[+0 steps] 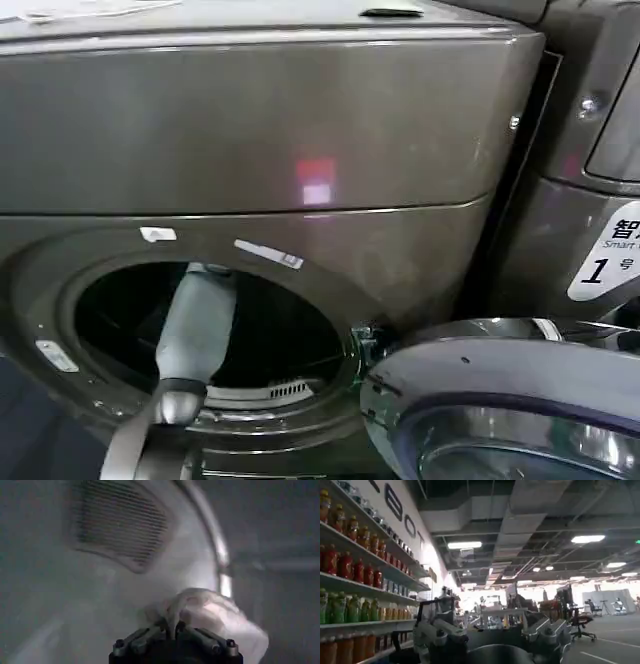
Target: Grasp the clothes from the dryer.
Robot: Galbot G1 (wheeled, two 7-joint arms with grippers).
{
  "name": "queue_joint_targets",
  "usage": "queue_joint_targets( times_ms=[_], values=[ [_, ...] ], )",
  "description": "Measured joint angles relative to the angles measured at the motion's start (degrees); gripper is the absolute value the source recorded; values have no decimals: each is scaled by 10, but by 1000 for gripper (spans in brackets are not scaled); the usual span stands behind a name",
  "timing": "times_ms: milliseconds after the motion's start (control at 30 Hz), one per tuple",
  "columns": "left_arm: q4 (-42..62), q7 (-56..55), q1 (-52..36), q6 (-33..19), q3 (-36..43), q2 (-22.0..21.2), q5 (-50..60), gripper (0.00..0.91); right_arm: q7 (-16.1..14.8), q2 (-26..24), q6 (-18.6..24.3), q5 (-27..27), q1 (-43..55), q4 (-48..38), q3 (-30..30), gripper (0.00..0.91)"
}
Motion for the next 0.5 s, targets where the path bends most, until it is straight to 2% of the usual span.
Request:
queue_joint_targets(
  times_ms=[233,500],
  values=[
    [-6,-124,18,28,0,-8,-117,0,3,-2,0,-1,-8,-1,9,907],
    [-18,-207,31,47,2,-17,-187,0,1,3,0,-2,-15,-2,16,907]
  ],
)
